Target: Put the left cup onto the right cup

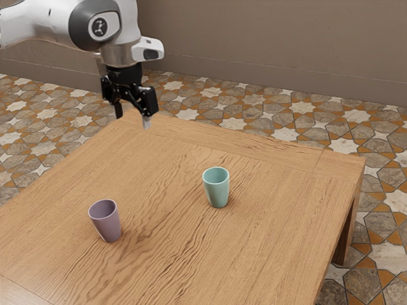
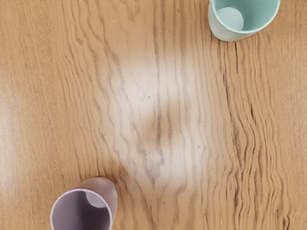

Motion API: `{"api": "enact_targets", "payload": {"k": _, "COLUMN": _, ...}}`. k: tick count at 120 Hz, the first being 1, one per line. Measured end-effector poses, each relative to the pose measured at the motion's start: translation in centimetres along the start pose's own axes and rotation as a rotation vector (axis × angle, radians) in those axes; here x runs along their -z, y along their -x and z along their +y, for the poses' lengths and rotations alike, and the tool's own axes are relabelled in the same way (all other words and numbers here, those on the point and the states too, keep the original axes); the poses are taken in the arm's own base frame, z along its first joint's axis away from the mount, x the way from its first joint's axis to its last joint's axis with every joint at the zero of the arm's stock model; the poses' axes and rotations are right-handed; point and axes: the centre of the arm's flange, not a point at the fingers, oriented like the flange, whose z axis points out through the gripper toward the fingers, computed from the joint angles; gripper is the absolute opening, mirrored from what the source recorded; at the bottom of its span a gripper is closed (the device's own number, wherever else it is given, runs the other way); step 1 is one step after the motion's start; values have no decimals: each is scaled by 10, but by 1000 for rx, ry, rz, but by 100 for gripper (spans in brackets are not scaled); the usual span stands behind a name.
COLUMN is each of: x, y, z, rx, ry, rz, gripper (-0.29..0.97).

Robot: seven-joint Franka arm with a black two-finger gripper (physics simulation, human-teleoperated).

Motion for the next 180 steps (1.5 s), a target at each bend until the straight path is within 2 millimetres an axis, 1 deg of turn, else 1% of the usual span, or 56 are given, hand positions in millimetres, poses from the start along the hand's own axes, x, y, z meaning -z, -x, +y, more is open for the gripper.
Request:
{"api": "enact_targets", "payload": {"k": 21, "x": -1, "y": -1, "z": 7, "rx": -11, "ry": -1, "rz": 5, "gripper": 68}}
{"api": "enact_targets", "payload": {"k": 44, "x": -13, "y": -3, "z": 0, "rx": 1, "ry": 2, "rz": -3, "gripper": 68}}
{"api": "enact_targets", "payload": {"k": 72, "x": -42, "y": -3, "z": -12, "rx": 29, "ry": 22, "rz": -27, "gripper": 68}}
{"api": "enact_targets", "payload": {"k": 101, "x": -86, "y": 3, "z": -22, "rx": 57, "ry": 44, "rz": -63, "gripper": 68}}
{"api": "enact_targets", "payload": {"k": 112, "x": -99, "y": 5, "z": -30, "rx": 74, "ry": 50, "rz": -68, "gripper": 66}}
{"api": "enact_targets", "payload": {"k": 126, "x": -124, "y": 10, "z": -39, "rx": 103, "ry": 69, "rz": -82, "gripper": 63}}
{"api": "enact_targets", "payload": {"k": 148, "x": -148, "y": 17, "z": -58, "rx": 149, "ry": 84, "rz": -85, "gripper": 57}}
{"api": "enact_targets", "payload": {"k": 158, "x": -156, "y": 18, "z": -65, "rx": 165, "ry": 86, "rz": -83, "gripper": 55}}
{"api": "enact_targets", "payload": {"k": 180, "x": -175, "y": 25, "z": -71, "rx": 186, "ry": 96, "rz": -88, "gripper": 51}}
